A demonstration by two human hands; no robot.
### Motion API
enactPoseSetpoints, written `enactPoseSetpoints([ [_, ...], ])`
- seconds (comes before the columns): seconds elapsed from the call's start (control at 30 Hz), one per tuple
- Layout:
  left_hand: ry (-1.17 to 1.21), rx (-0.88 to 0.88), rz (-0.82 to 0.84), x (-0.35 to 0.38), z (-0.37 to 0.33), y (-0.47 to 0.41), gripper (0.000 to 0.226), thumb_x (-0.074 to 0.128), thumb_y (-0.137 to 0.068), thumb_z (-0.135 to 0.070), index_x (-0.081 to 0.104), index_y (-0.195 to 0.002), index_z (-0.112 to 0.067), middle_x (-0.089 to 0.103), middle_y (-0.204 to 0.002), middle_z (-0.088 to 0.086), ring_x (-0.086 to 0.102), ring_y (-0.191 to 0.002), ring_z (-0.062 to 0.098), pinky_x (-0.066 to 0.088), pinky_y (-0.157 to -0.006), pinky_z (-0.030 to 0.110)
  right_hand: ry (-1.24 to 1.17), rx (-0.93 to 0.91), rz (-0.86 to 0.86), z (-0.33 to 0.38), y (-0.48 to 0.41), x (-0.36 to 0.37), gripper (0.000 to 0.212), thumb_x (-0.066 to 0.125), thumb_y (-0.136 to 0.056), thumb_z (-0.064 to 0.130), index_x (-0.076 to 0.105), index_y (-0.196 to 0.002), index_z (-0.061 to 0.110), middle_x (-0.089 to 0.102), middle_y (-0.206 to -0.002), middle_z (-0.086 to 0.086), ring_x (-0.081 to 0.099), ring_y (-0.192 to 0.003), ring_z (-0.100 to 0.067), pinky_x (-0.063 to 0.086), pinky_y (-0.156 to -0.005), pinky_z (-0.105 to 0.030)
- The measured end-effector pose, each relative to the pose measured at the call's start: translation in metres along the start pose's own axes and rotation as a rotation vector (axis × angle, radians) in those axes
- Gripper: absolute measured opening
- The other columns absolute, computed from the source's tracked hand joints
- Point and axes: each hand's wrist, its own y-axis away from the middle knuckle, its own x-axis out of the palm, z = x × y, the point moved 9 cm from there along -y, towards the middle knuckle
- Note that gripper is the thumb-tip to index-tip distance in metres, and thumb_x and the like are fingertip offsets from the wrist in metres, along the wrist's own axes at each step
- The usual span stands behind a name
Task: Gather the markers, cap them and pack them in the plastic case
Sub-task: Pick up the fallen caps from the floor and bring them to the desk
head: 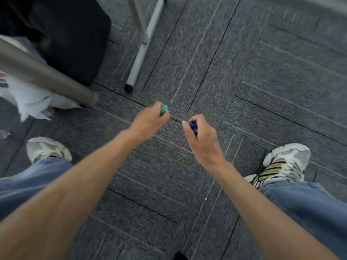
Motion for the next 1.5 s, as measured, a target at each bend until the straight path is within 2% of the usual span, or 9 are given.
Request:
enactPoseSetpoints([
  [0.1,0.203,0.009,-0.086,-0.025,-0.018,0.055,0.016,0.041,-0.101,-0.03,0.044,-0.093,-0.016,0.052,-0.061,-0.003,0.042,-0.047,0.012,0.031,-0.04,0.02,-0.033,0.041,-0.009,0.02,0.005,0.004,0.023,0.046,-0.102,0.037,0.048,-0.095,0.016,0.048,-0.065,0.008,0.041,-0.05,-0.007,0.032,-0.049,-0.02],
  [0.3,0.378,-0.04,-0.303,-0.116,-0.024,0.157,0.016,0.041,-0.099,-0.032,0.042,-0.09,-0.019,0.057,-0.064,0.004,0.05,-0.053,0.02,0.037,-0.054,0.038,-0.076,0.033,-0.017,0.127,0.024,0.008,0.025,0.043,-0.102,0.04,0.048,-0.093,0.018,0.054,-0.07,0.005,0.049,-0.058,-0.01,0.036,-0.055,-0.028],
  [0.57,0.239,0.061,-0.612,-0.288,-0.048,0.309,0.02,0.041,-0.099,-0.033,0.043,-0.105,-0.014,0.061,-0.076,0.007,0.063,-0.075,0.031,0.05,-0.068,0.045,-0.01,-0.307,-0.043,0.339,0.091,-0.015,0.02,0.042,-0.102,0.039,0.047,-0.097,0.021,0.057,-0.077,0.003,0.052,-0.065,-0.009,0.037,-0.057,-0.025],
  [0.77,0.175,0.195,-0.933,-0.375,-0.059,0.471,0.019,0.051,-0.097,-0.024,0.047,-0.105,-0.007,0.06,-0.069,0.011,0.062,-0.063,0.034,0.041,-0.054,0.04,-0.005,-0.647,-0.147,0.493,0.182,-0.02,0.02,0.048,-0.102,0.03,0.048,-0.096,0.01,0.054,-0.073,0.003,0.048,-0.058,-0.006,0.034,-0.056,-0.021],
  [0.87,-0.077,0.264,-1.044,-0.396,-0.061,0.547,0.017,0.048,-0.098,-0.019,0.044,-0.108,-0.006,0.06,-0.078,0.014,0.059,-0.06,0.037,0.045,-0.049,0.043,-0.006,-0.802,-0.145,0.564,0.237,-0.006,0.016,0.051,-0.101,0.026,0.049,-0.096,0.01,0.059,-0.077,0.001,0.049,-0.06,-0.003,0.034,-0.059,-0.013],
  [0.97,0.021,0.181,-1.125,-0.418,-0.037,0.618,0.021,0.049,-0.098,-0.023,0.044,-0.106,-0.005,0.063,-0.074,0.016,0.062,-0.069,0.042,0.047,-0.057,0.045,-0.023,-0.916,-0.095,0.628,0.286,0.015,0.015,0.049,-0.101,0.026,0.049,-0.099,0.012,0.059,-0.083,0.001,0.052,-0.066,-0.003,0.037,-0.061,-0.011],
  [1.1,0.035,0.039,-1.261,-0.441,0.001,0.709,0.024,0.052,-0.094,-0.023,0.044,-0.107,-0.004,0.065,-0.083,0.022,0.06,-0.079,0.044,0.043,-0.061,0.043,-0.071,-1.033,-0.013,0.695,0.338,0.049,0.023,0.048,-0.101,0.028,0.051,-0.103,0.005,0.058,-0.076,0.003,0.054,-0.066,-0.011,0.04,-0.061,-0.028],
  [1.27,0.081,-0.159,-1.401,-0.459,0.059,0.814,0.019,0.053,-0.089,-0.027,0.044,-0.097,-0.012,0.065,-0.08,0.02,0.059,-0.073,0.041,0.041,-0.059,0.039,-0.105,-1.199,0.143,0.766,0.404,0.119,0.02,0.049,-0.102,0.028,0.047,-0.094,0.009,0.05,-0.064,0.005,0.044,-0.053,-0.011,0.029,-0.054,-0.026],
  [1.5,0.115,-0.451,-1.571,-0.46,0.142,0.949,0.022,0.052,-0.087,-0.028,0.044,-0.08,-0.009,0.061,-0.069,0.014,0.055,-0.068,0.038,0.045,-0.061,0.042,-0.129,-1.394,0.495,0.84,0.508,0.244,0.025,0.049,-0.102,0.028,0.05,-0.094,0.004,0.05,-0.067,0.0,0.048,-0.059,-0.017,0.038,-0.057,-0.035],
])
